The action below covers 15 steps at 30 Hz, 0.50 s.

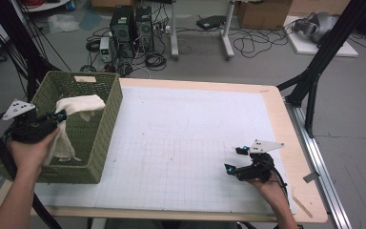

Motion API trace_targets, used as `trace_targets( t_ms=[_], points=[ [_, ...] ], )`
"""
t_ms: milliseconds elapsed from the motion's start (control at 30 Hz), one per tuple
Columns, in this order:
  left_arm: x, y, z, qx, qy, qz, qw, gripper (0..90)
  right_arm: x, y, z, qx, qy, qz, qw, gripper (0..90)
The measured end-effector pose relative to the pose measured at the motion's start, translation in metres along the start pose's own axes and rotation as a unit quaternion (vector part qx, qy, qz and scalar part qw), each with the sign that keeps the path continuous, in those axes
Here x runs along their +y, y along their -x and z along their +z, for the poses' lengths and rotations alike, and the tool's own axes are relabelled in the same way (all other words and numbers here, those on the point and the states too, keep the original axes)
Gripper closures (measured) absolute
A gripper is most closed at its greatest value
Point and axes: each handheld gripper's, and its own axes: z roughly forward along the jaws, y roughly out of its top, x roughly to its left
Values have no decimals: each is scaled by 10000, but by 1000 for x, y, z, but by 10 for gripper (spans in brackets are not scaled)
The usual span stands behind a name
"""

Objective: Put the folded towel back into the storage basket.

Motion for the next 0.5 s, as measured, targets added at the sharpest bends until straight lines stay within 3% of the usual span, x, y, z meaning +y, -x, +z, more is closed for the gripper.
trace_targets(
  t_ms=[500],
  points=[
    [0,-3,12,318,-313,-89,9990,792,0,0,2,20,-41,-7,10000,160]
  ],
)
